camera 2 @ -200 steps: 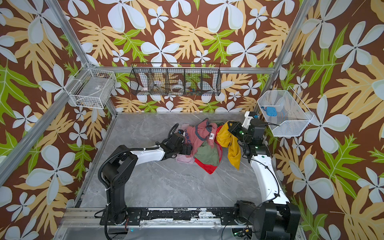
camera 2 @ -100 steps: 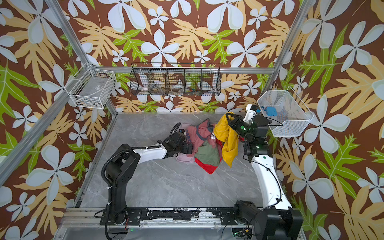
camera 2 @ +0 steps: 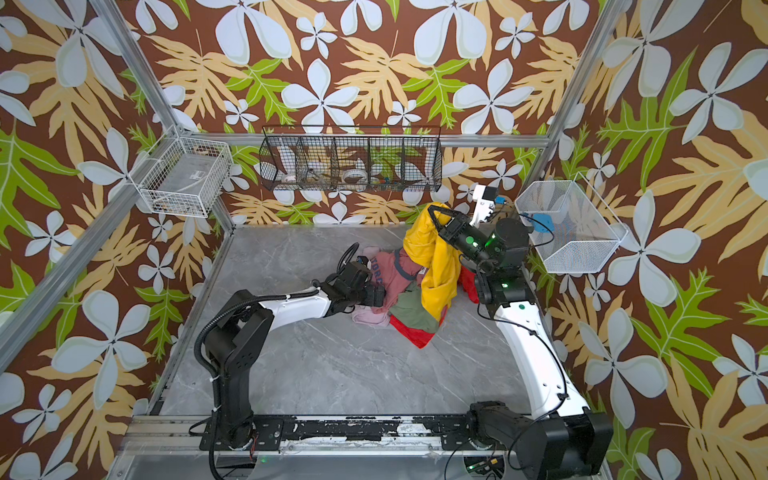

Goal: Pick out a specific cloth from the pile
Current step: 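Grasp and lift the yellow shirt with the right gripper while the left presses the pile, then carry the yellow shirt toward the left gripper and grasp it with the left gripper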

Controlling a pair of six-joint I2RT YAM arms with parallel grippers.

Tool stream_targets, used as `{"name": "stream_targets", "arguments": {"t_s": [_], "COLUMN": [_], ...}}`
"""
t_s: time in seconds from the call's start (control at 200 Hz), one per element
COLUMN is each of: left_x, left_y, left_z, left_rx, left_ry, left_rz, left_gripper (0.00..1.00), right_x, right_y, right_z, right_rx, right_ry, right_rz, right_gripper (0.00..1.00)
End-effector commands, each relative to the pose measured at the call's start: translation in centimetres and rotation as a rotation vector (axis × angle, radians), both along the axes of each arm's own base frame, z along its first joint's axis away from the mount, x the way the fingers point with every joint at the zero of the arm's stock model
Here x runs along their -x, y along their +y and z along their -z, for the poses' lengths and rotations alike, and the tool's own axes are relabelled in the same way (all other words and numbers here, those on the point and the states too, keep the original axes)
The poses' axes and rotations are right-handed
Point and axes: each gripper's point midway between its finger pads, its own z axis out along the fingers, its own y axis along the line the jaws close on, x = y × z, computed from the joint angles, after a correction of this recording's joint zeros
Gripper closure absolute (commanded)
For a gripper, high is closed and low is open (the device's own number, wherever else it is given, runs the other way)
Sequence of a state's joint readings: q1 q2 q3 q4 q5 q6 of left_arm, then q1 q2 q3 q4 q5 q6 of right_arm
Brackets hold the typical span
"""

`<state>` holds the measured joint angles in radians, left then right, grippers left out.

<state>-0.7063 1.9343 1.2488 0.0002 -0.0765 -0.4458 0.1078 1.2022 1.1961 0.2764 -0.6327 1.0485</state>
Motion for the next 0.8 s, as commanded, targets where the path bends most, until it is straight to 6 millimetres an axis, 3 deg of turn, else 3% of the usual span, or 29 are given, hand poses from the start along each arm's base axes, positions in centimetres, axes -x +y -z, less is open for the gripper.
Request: {"name": "stream_targets", "arguments": {"t_s": [0.0,0.1,0.175,0.4,0.47,0.601,0.796], "left_x": [0.0,0.4,1.0,3.3,4.1,6.4,9.5], "left_y": [-0.5,-0.4,0.0,2.4,2.6,1.7,-1.1], "left_z": [-2.4,-4.3,-5.4,-8.2,-9.1,-11.2,-13.2], "left_rx": [0.05,0.084,0.103,0.129,0.146,0.208,0.297], "left_ry": [-0.043,-0.069,-0.08,-0.128,-0.138,-0.152,-0.158], "left_rz": [0.015,0.021,0.018,0.002,0.031,0.153,0.335], "left_gripper": [0.01,0.0,0.0,0.0,0.0,0.0,0.01], "right_x": [1.0,1.2,0.8,-0.2,-1.1,-2.2,-3.1], "right_y": [0.3,0.3,0.4,3.9,3.9,4.1,4.0], "right_z": [-3.7,-4.0,-2.9,4.0,6.1,8.4,9.5], "right_rx": [-0.038,-0.054,-0.048,-0.019,-0.027,-0.064,-0.057], "right_ry": [-0.134,-0.149,-0.125,0.006,0.051,0.103,0.132], "right_rz": [-0.018,-0.012,-0.001,-0.018,0.022,0.032,0.077], "right_gripper": [1.0,1.0,1.0,1.0,1.0,1.0,1.0]}}
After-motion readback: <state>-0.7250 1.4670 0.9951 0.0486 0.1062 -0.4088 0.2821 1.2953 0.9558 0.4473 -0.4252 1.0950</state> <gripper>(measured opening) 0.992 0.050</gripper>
